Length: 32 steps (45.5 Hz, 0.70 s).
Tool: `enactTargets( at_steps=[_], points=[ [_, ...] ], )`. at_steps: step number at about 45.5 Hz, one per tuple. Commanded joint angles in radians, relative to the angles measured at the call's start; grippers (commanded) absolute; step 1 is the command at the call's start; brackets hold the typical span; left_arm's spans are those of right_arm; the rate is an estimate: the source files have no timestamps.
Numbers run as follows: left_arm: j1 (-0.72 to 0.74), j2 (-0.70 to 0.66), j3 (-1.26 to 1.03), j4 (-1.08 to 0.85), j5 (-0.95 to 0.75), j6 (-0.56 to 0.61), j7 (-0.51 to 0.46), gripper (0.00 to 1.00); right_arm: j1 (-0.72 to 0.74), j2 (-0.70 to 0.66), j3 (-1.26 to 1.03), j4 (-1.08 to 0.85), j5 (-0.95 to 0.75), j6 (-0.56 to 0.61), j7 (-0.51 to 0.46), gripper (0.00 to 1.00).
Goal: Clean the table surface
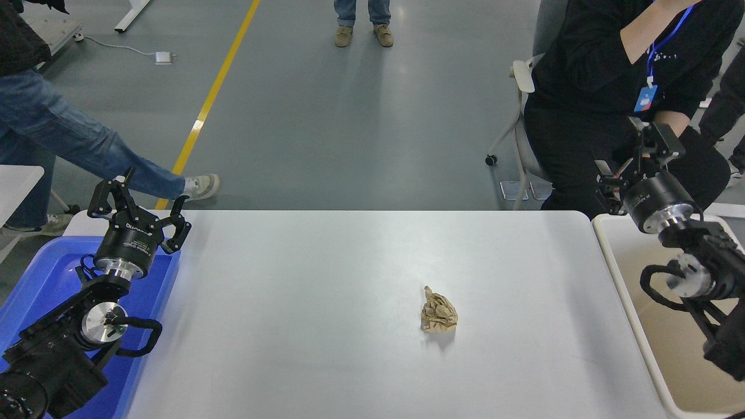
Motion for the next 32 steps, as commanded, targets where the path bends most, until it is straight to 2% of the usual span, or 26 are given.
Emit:
enactTargets(
  at_steps=[1, 6, 10, 24, 32],
  points=[
    [0.0, 0.0, 0.0, 0.0, 0.0, 0.0, 0.0, 1.0, 0.357, -0.103, -0.677, 0.0, -0.026, 0.051, 0.001, 0.99],
    [0.0, 0.001, 0.0, 0.0, 0.0, 0.0, 0.0, 1.0, 0.511, -0.098, -0.899, -0.002, -0.054, 0.079, 0.001, 0.99],
    [0.0, 0.001, 0.0, 0.0, 0.0, 0.0, 0.0, 1.0, 0.58, -0.083, -0.972, -0.003, -0.127, 0.107, 0.001, 0.99],
    [0.0, 0.0, 0.0, 0.0, 0.0, 0.0, 0.0, 1.0, 0.694, 0.049, -0.992, 0.011, -0.477, 0.265, 0.001, 0.99],
    [0.0, 0.001, 0.0, 0.0, 0.0, 0.0, 0.0, 1.0, 0.726, 0.143, -0.997, 0.025, -0.552, 0.344, 0.003, 0.99]
  ],
)
